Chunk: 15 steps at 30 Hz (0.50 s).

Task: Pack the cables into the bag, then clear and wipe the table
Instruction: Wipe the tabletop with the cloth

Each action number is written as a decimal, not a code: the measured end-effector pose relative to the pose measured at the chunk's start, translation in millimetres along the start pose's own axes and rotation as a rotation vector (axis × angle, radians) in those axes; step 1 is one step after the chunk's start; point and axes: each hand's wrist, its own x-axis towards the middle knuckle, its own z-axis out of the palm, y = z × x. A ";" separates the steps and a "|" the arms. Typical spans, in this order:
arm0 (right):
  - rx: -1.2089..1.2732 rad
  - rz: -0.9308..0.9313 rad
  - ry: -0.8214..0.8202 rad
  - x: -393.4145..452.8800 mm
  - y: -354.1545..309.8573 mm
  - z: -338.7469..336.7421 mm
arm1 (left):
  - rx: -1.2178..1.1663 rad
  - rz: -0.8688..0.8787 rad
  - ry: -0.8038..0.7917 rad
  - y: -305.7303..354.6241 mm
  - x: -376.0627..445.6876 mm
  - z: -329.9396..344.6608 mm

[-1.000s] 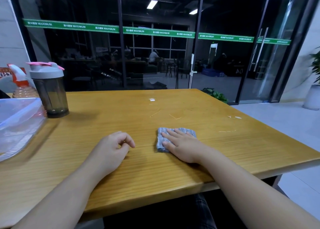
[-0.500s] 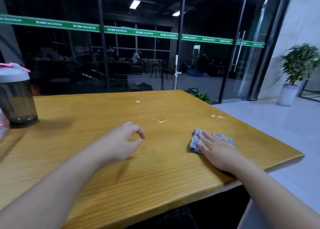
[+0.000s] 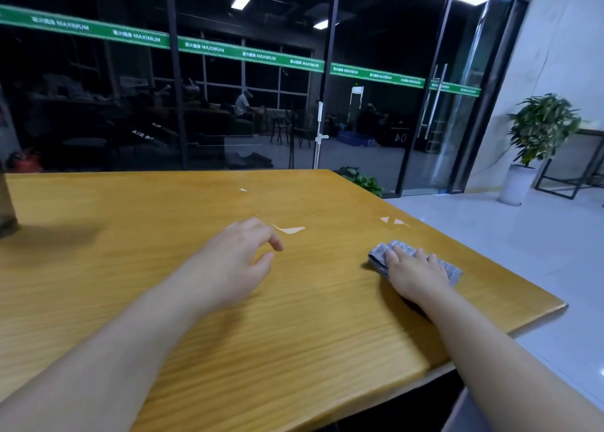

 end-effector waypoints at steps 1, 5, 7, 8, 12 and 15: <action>0.018 0.010 -0.001 5.4 -5.5 0.2 | -0.015 0.005 0.003 -0.6 -1.1 1.3; 0.070 0.039 0.000 27.8 -24.7 1.9 | -0.056 -0.027 -0.024 -3.9 -5.1 6.6; 0.075 0.042 0.008 36.1 -33.3 4.4 | -0.064 -0.051 -0.030 -7.2 -4.3 8.3; 0.074 0.035 0.013 38.9 -37.6 5.4 | -0.072 -0.061 -0.032 -8.8 -3.5 9.0; 0.059 -0.081 -0.017 42.2 -56.9 6.5 | -0.087 -0.095 -0.058 -12.4 -1.8 11.5; -0.017 -0.173 -0.048 39.2 -72.9 11.0 | -0.086 -0.104 -0.051 -13.8 -1.3 11.5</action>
